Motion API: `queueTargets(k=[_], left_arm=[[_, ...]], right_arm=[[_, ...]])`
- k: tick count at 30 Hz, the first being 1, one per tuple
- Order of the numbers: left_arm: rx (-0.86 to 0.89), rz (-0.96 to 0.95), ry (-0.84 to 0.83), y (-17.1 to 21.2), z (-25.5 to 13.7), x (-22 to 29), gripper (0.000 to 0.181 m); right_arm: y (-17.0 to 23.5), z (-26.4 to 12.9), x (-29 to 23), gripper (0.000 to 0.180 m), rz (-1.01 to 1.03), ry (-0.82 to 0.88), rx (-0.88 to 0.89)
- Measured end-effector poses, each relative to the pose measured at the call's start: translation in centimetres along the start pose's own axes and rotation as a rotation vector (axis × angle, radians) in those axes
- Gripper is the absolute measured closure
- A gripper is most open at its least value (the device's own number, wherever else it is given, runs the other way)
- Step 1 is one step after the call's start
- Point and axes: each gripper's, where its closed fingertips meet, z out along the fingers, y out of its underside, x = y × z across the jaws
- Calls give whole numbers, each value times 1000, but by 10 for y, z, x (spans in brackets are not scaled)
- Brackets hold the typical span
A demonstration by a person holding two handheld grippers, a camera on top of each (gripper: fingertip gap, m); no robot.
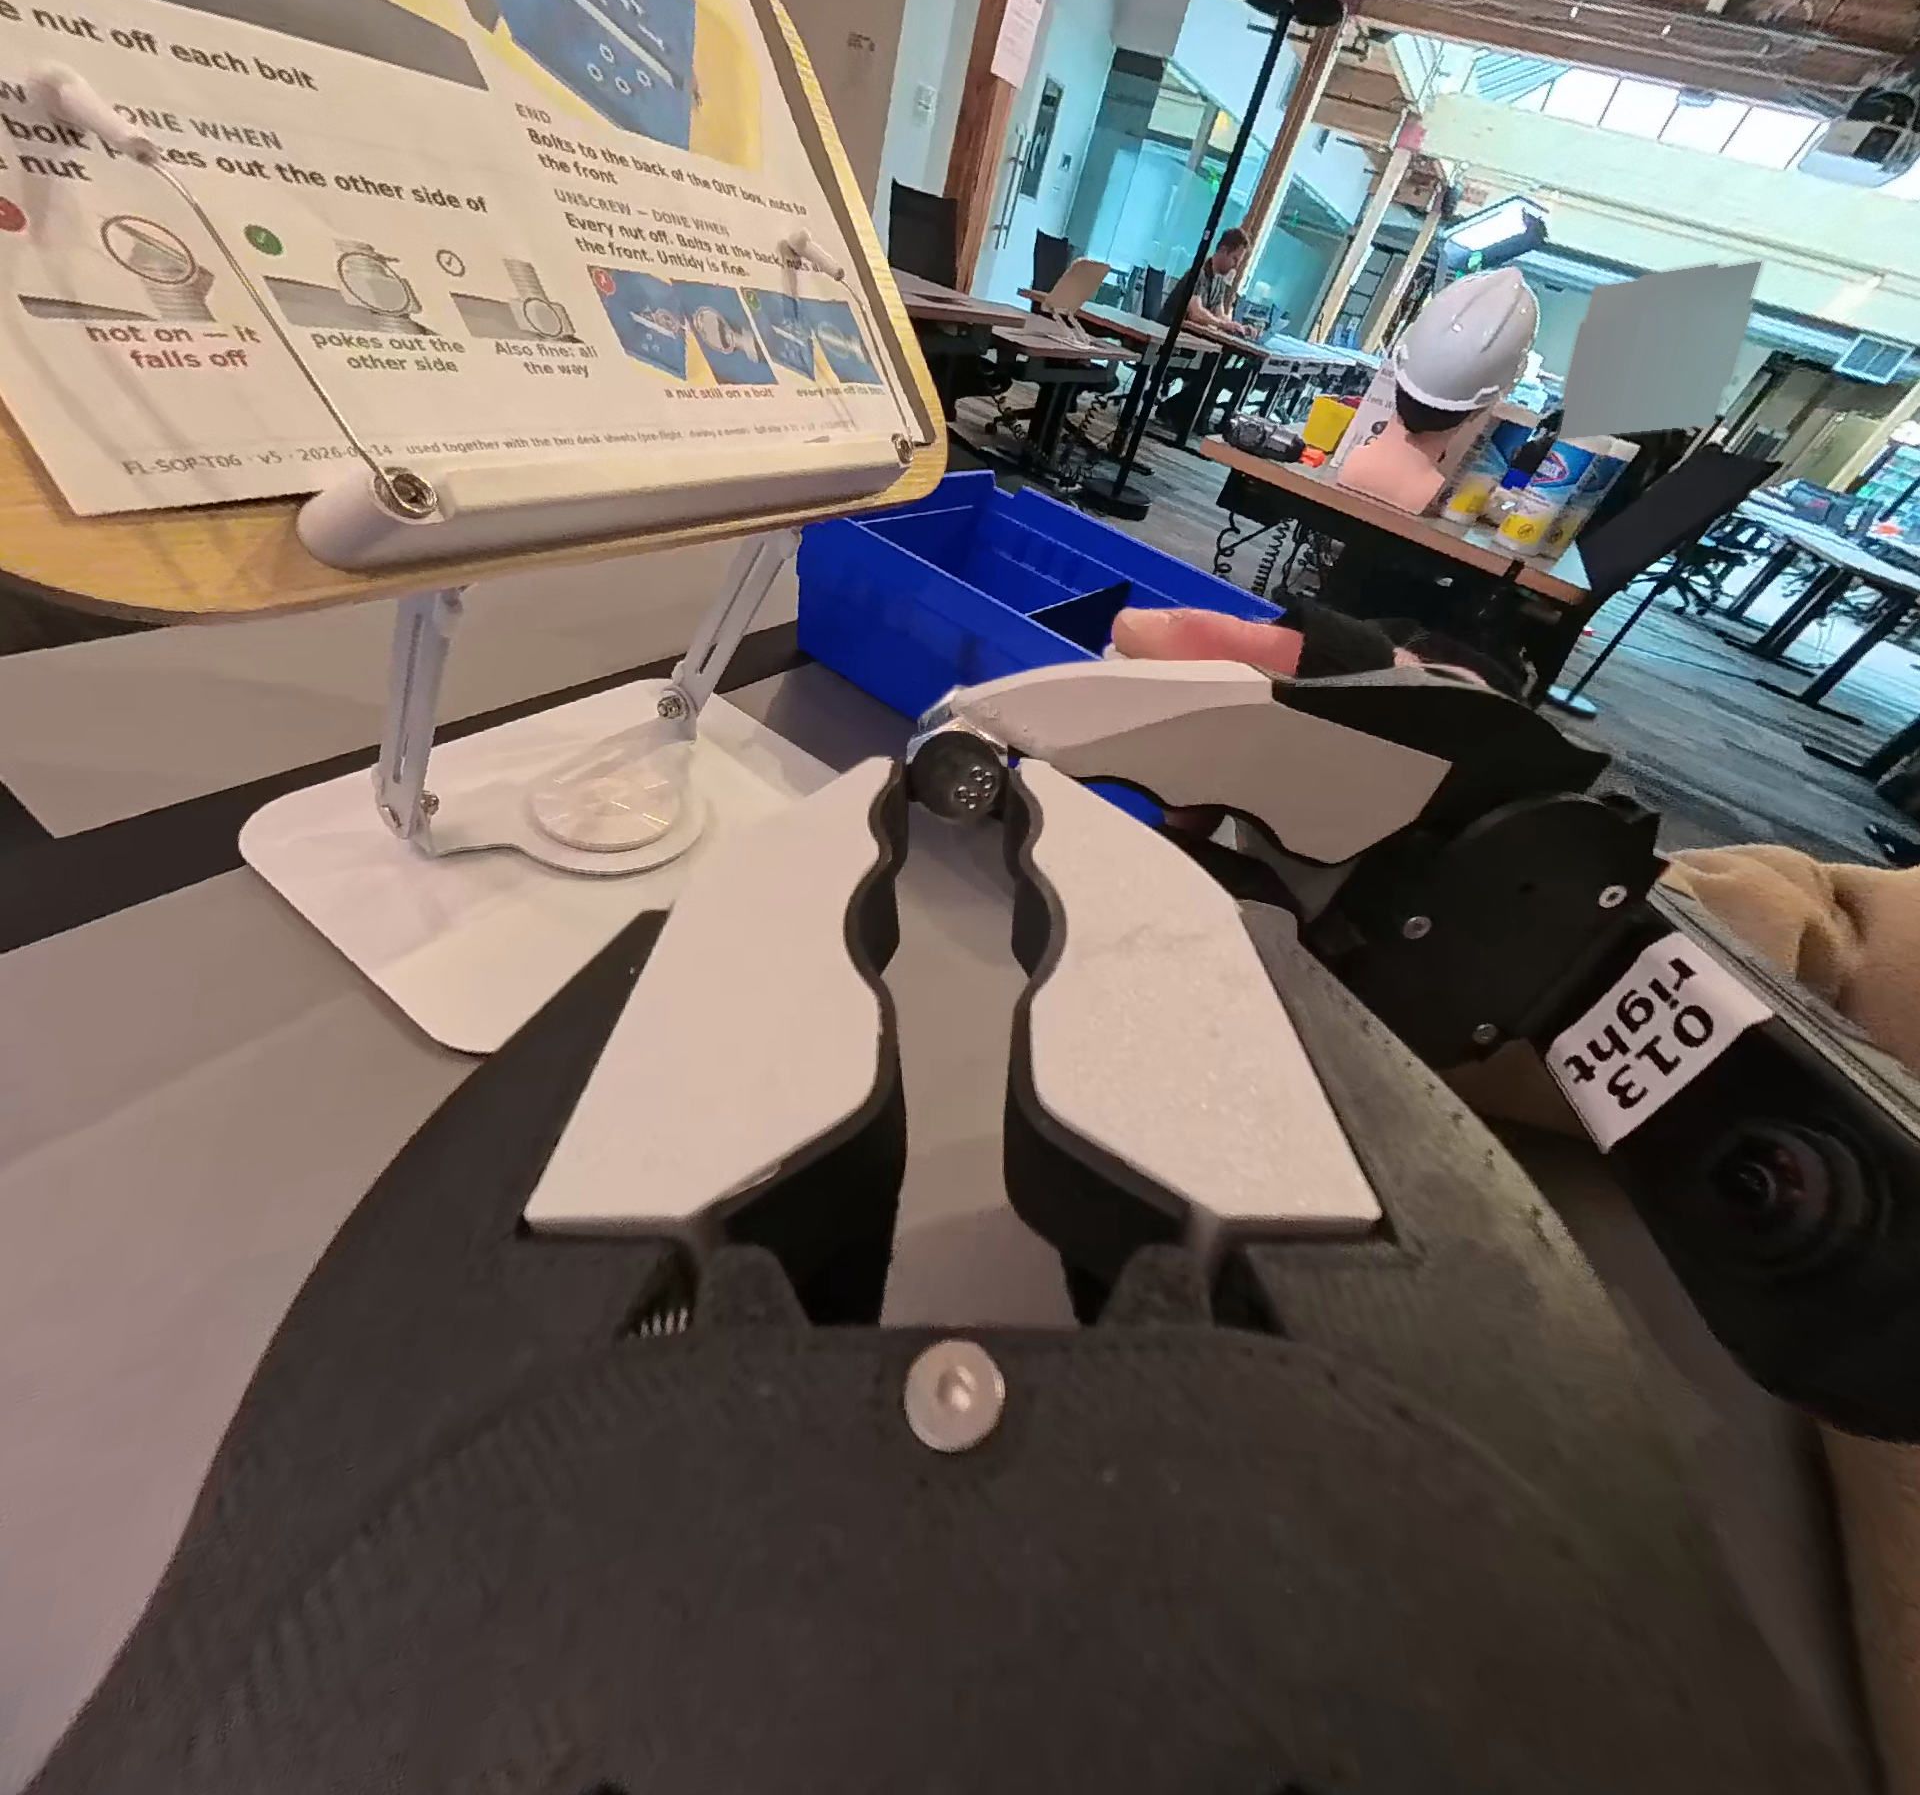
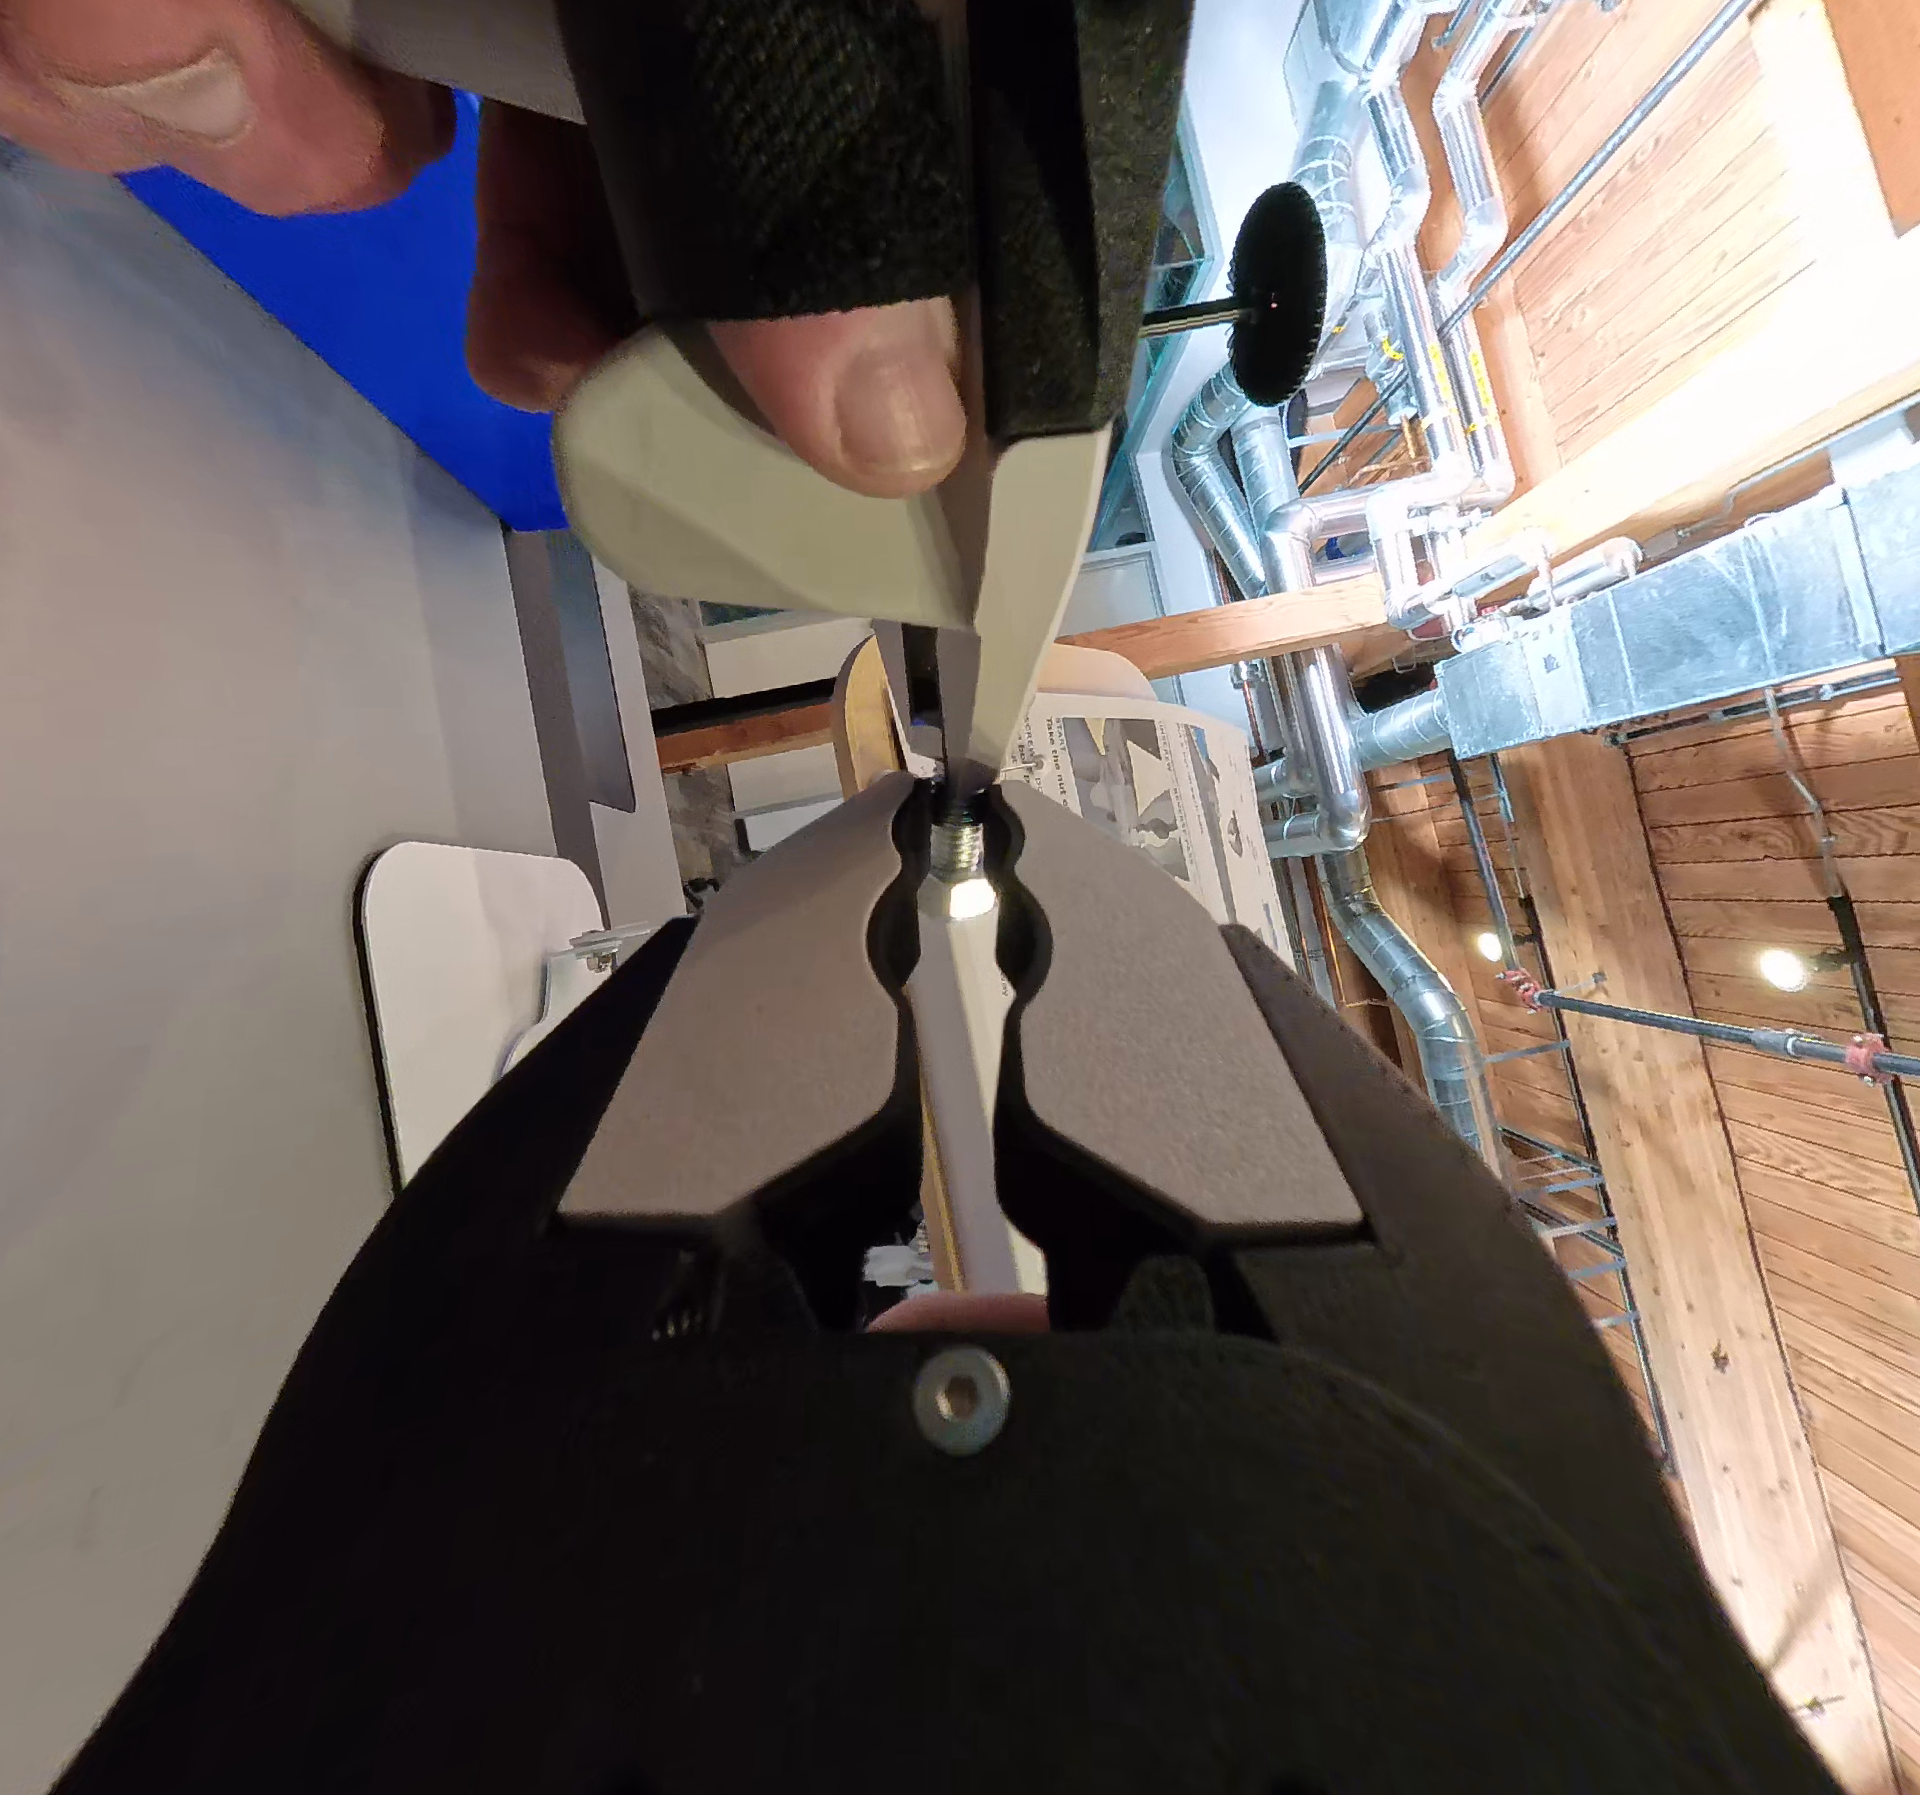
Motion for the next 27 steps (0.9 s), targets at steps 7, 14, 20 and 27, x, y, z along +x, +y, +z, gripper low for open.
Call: queueTargets(k=[7, 14, 20, 27], left_arm=[[22, -72, 28, 4, 1, -5, 164], [30, -69, 37, 4, 0, -6, 164], [46, -83, 45, 3, -2, -10, 164], [37, -49, 46, 3, -3, -9, 164]], right_arm=[[2, 2, -6, 170, -4, 23, -18], [4, 2, -1, 157, 8, 22, -34], [3, 0, -1, 155, 38, -20, 11], [11, -2, -2, 145, 197, -176, 62]])
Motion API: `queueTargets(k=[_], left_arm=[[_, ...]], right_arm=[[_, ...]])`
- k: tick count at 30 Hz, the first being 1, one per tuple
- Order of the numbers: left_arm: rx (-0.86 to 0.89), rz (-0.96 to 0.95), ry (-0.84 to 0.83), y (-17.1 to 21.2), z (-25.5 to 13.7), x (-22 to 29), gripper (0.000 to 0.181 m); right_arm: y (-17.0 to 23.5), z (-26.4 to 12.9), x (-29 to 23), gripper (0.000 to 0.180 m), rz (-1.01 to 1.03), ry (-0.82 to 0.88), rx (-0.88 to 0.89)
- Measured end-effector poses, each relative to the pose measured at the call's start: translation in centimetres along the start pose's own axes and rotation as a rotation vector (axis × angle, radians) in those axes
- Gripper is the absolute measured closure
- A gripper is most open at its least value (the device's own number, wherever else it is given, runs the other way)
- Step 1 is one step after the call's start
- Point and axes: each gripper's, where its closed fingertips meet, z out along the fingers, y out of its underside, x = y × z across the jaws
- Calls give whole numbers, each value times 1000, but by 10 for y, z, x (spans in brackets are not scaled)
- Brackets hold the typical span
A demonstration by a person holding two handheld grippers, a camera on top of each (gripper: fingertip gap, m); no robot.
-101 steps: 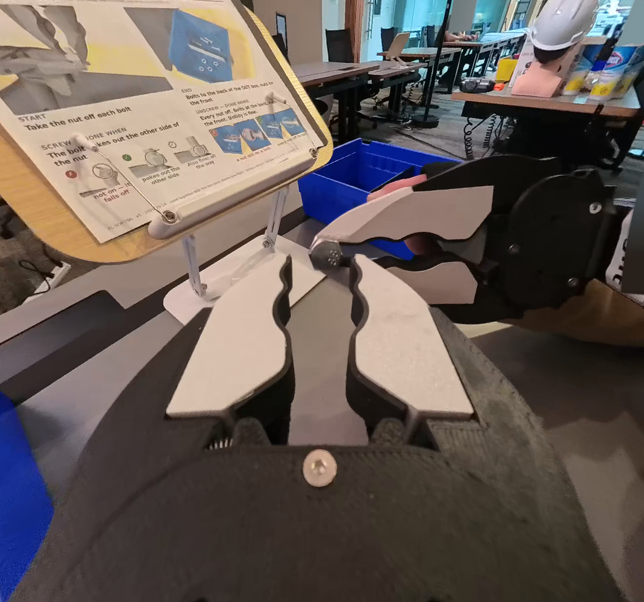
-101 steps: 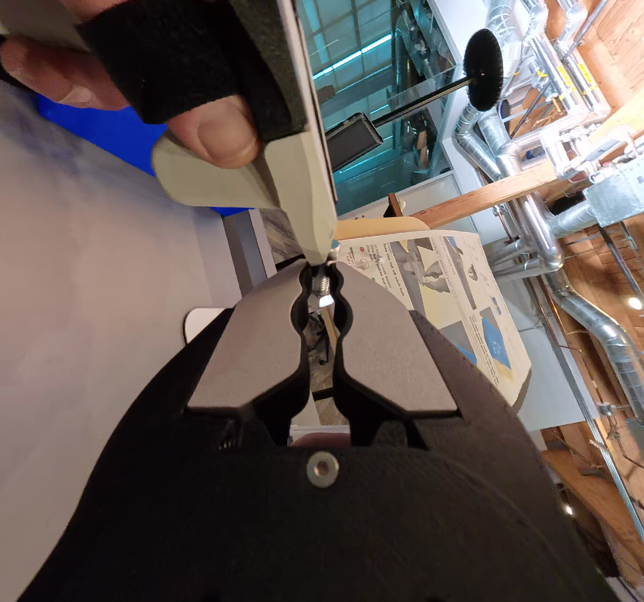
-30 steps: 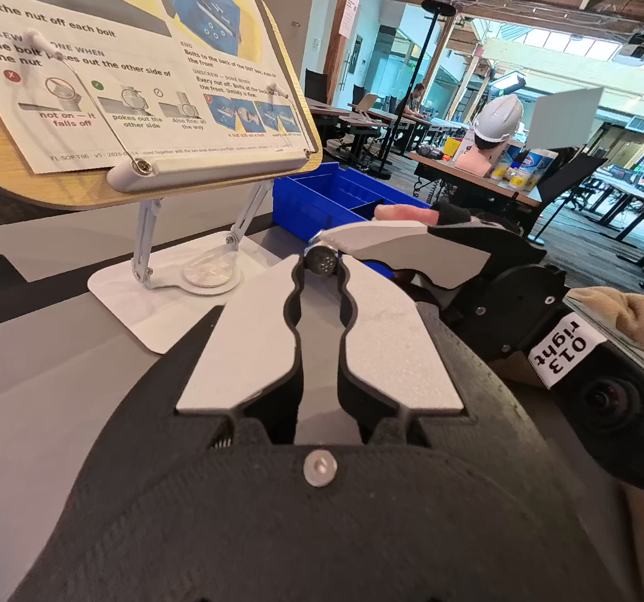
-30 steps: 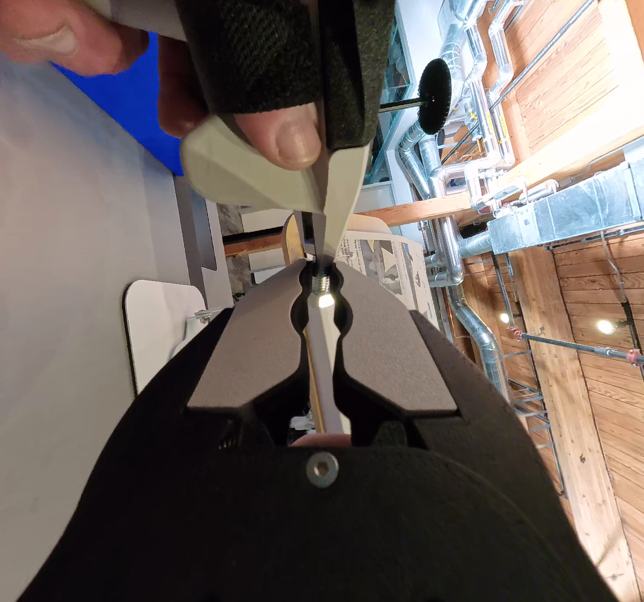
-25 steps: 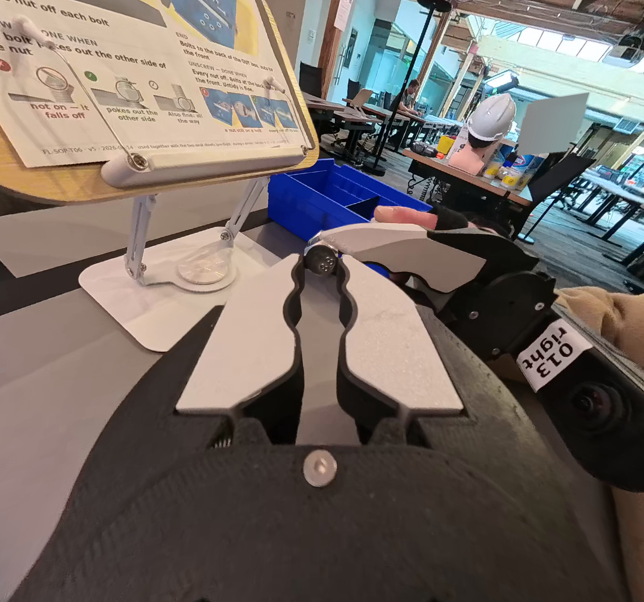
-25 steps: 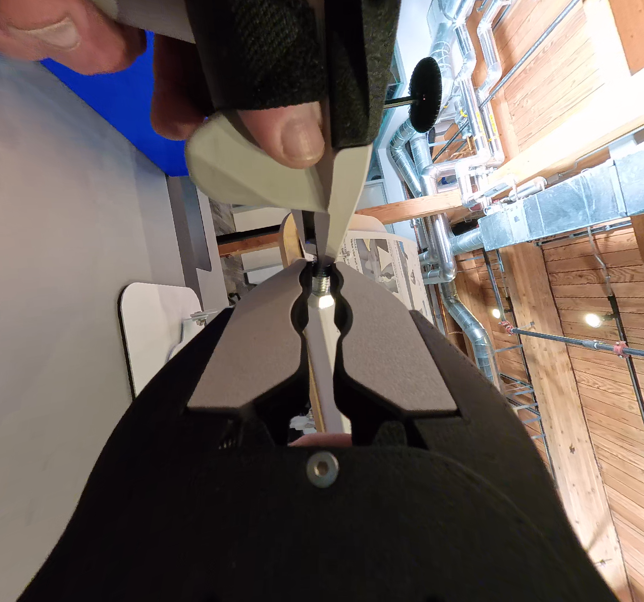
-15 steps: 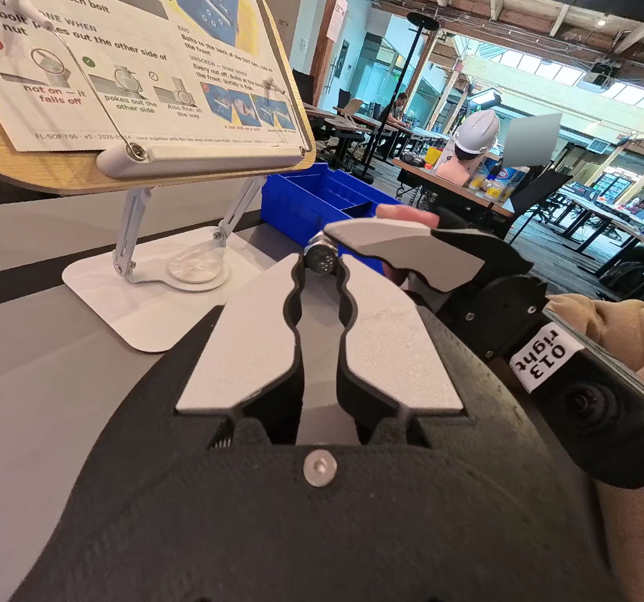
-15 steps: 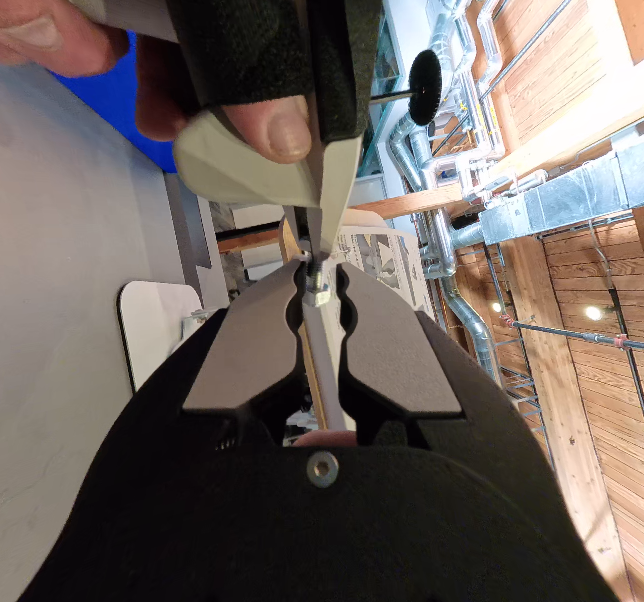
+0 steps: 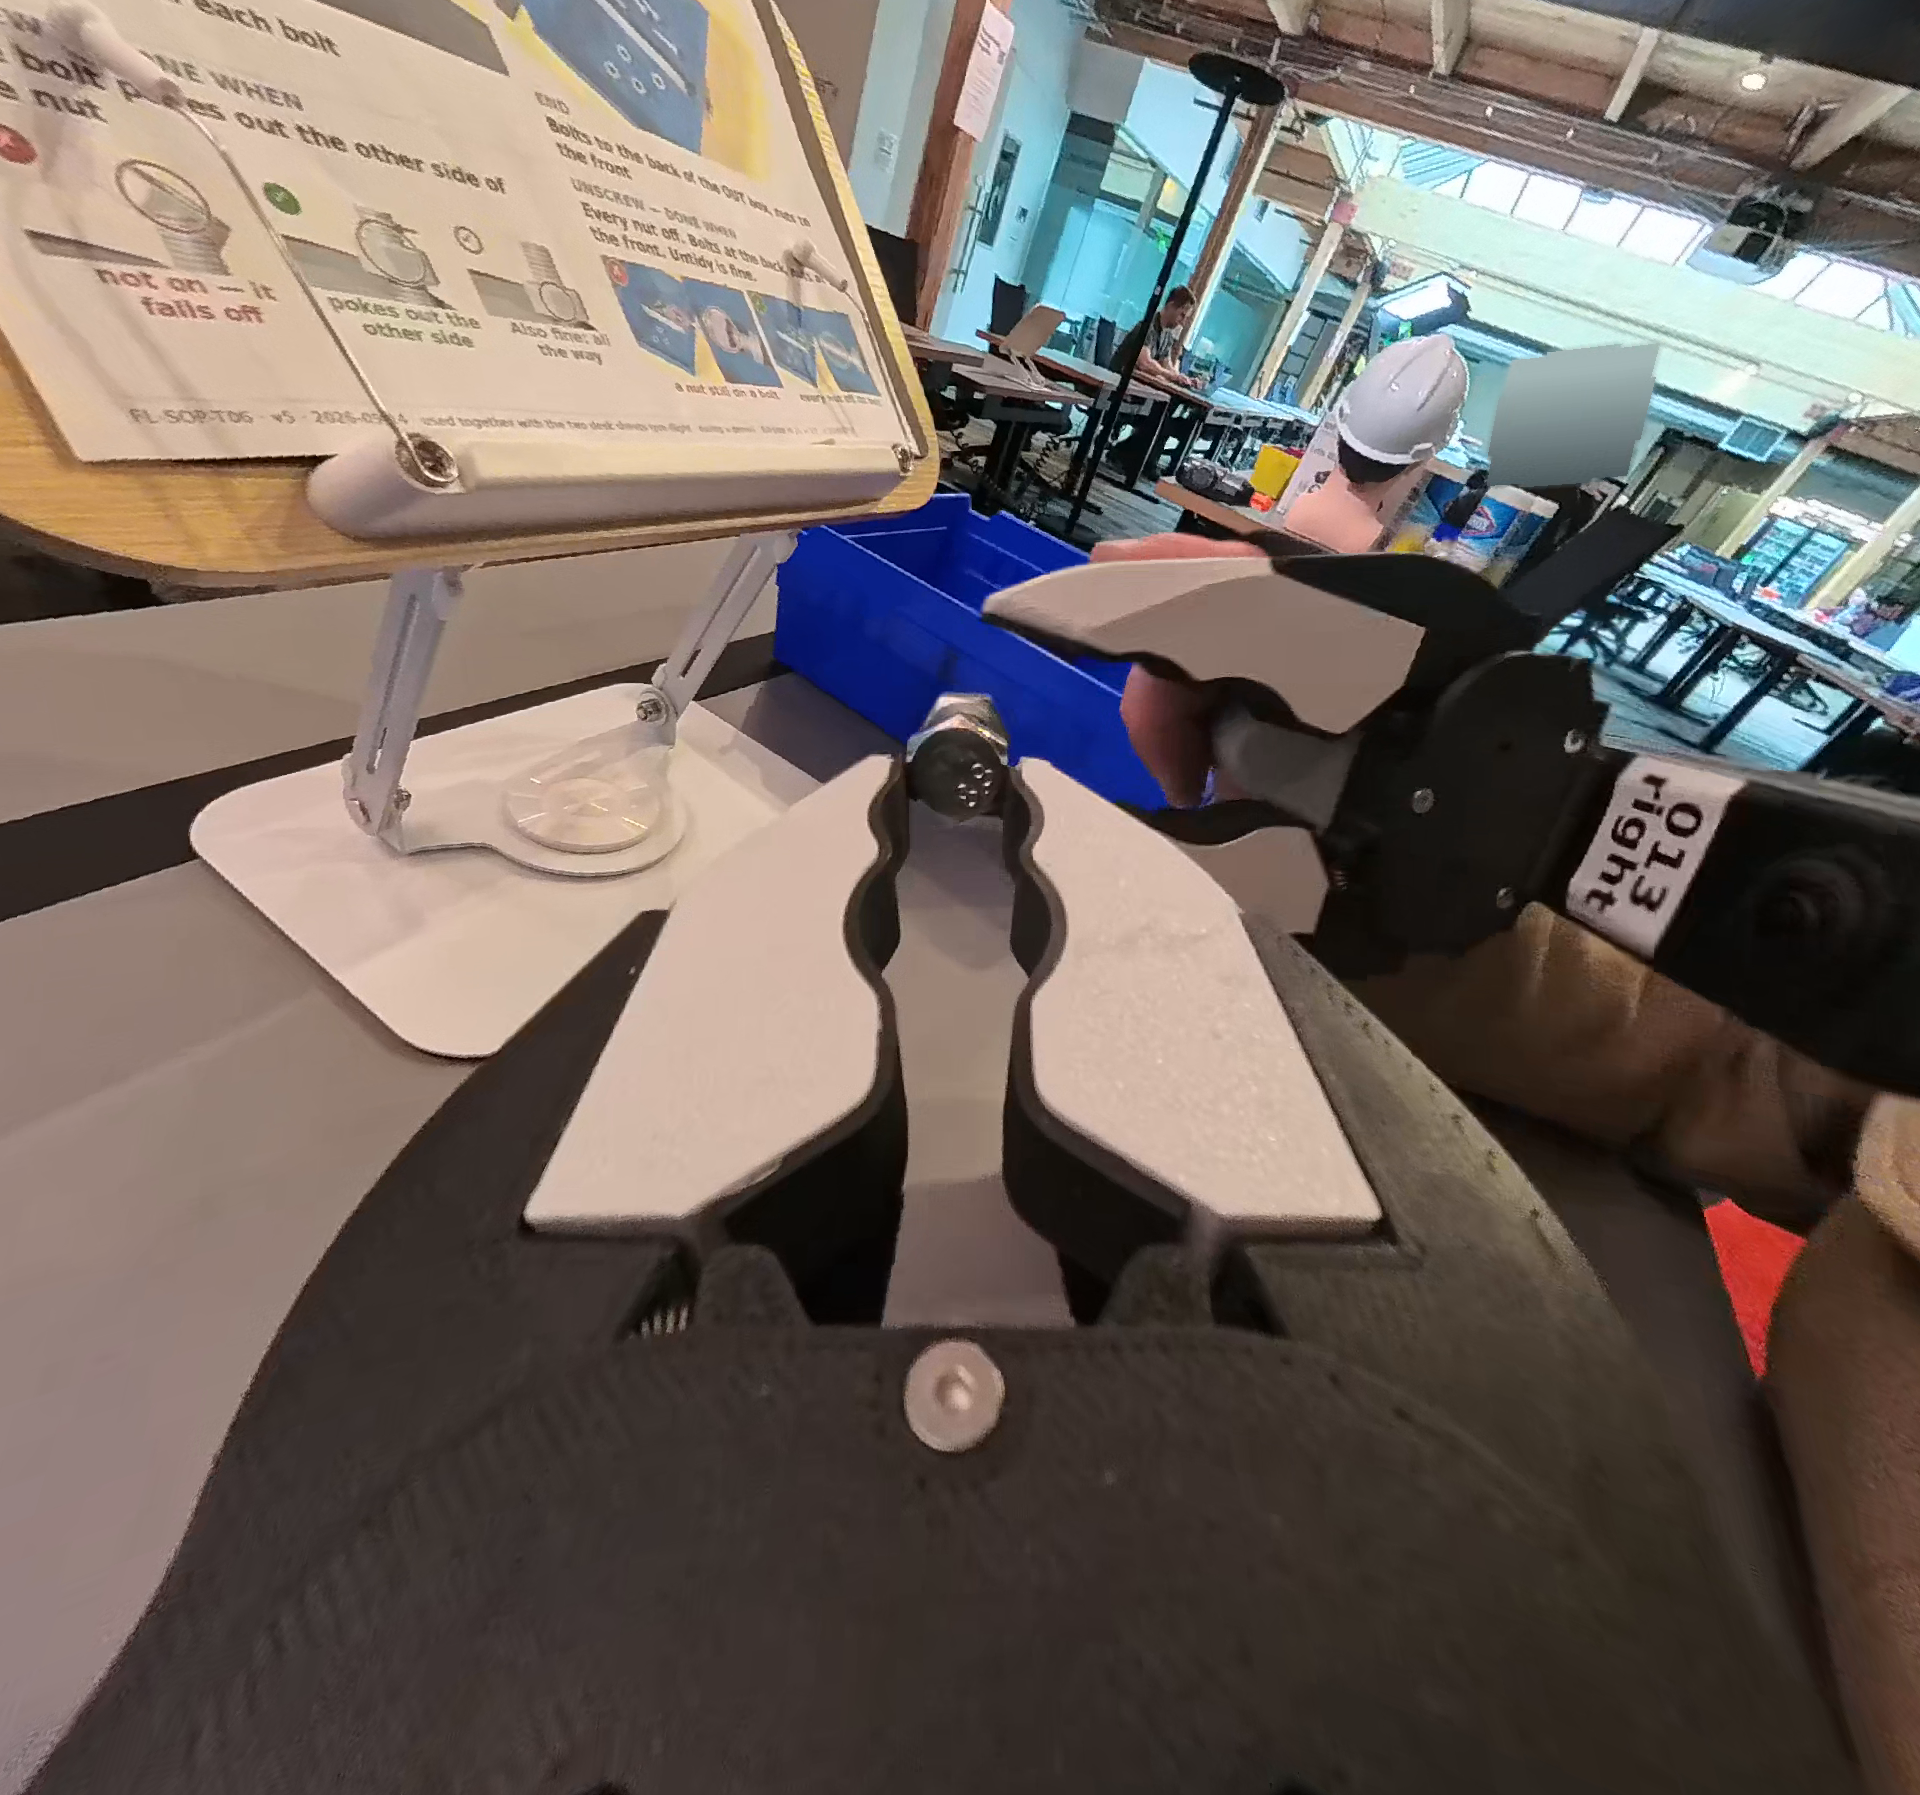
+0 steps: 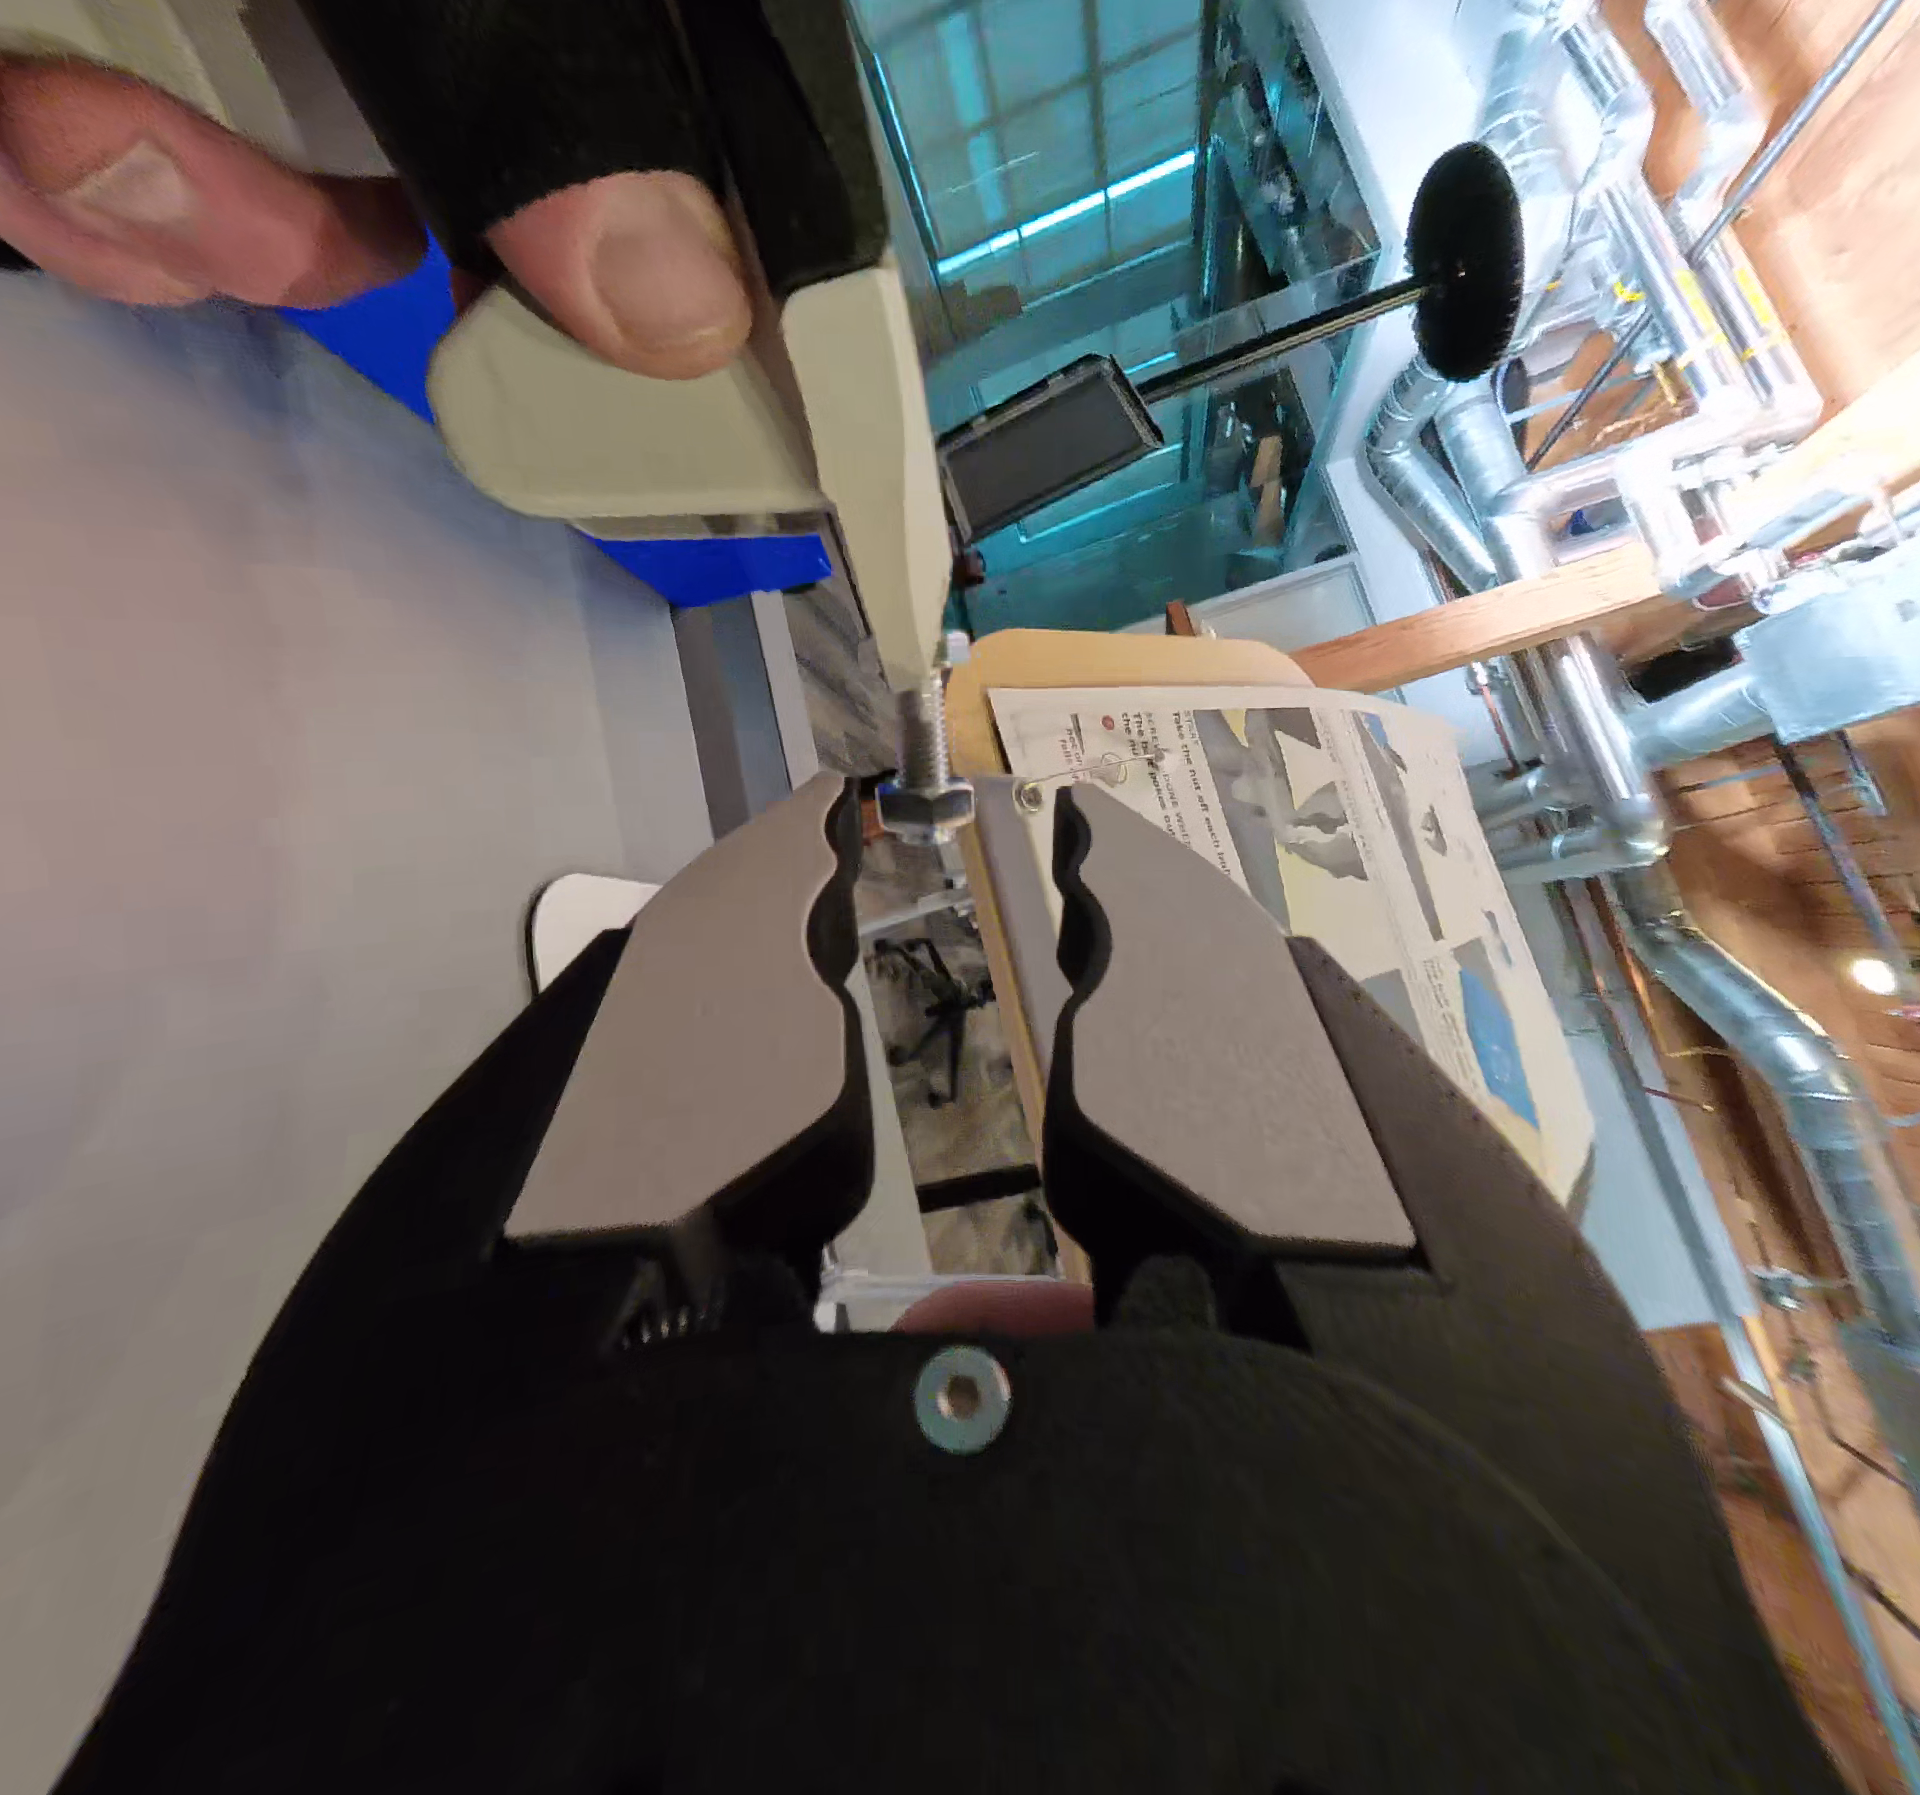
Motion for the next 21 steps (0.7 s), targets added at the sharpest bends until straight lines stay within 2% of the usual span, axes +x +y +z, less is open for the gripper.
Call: queueTargets(k=[3, 12, 13, 15, 16, 18, 21], left_arm=[[17, -5, -1, -4, -4, -3, 164], [-3, 13, -8, -1, -1, 0, 164], [3, 4, -23, -1, -3, -3, 165], [21, -9, -45, -4, -7, -11, 164], [28, -28, -31, -5, -9, -11, 164], [42, -29, -34, -7, -11, -14, 164], [54, -22, -14, -9, -11, -10, 165]], right_arm=[[6, 0, 1, 138, 21, -46, -17], [3, 1, -21, 141, 37, -159, -33], [1, -1, -23, 149, 33, -179, -25], [-18, -15, -40, 180, 17, -324, 90], [-24, -19, -43, 180, 28, -361, 116], [-29, -21, -36, 177, 43, -332, 135], [-22, -16, -16, 158, 96, -230, 115]])
